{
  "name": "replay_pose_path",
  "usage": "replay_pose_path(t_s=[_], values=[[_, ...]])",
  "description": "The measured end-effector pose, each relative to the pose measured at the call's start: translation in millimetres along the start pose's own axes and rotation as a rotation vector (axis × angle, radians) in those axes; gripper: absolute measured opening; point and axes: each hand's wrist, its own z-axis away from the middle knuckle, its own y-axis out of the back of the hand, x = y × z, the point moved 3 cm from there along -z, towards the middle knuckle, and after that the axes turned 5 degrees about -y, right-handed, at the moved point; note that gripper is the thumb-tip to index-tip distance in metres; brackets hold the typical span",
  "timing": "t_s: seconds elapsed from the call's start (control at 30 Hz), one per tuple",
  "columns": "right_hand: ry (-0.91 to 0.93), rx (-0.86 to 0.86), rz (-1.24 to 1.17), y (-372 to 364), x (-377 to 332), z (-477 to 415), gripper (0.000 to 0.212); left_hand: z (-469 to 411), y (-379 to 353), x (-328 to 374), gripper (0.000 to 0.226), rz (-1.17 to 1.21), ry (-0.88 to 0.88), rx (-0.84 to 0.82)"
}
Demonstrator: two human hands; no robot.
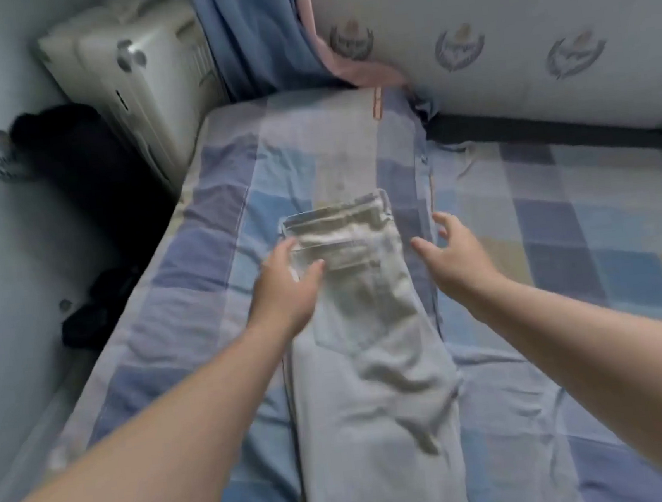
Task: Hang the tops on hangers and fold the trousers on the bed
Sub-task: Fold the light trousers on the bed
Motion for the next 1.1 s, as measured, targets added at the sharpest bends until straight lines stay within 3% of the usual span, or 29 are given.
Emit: replay_pose_path(t_s=[0.1, 0.27, 0.47, 0.77, 1.1], values=[[0.019, -0.126, 0.103, -18.1, 48.0, 33.0, 0.065, 45.5, -28.7, -30.4, 0.067, -0.224, -0.051, -0.175], [0.039, -0.261, 0.280, -14.1, 105.9, 91.7, 0.067, 126.2, -56.0, -49.7, 0.073, -0.398, -0.080, -0.350], [0.066, -0.360, 0.479, 18.0, 156.4, 179.3, 0.066, 238.3, -69.4, -41.5, 0.075, -0.486, -0.054, -0.421], [0.035, -0.477, 0.303, 72.8, 226.1, 331.0, 0.063, 466.4, -79.0, -38.6, 0.075, -0.342, 0.245, -0.410], [-0.356, -0.533, 0.149, 35.1, 388.3, 448.1, 0.062, 624.8, -114.5, -131.0, 0.082, -0.067, 0.637, -0.328]])
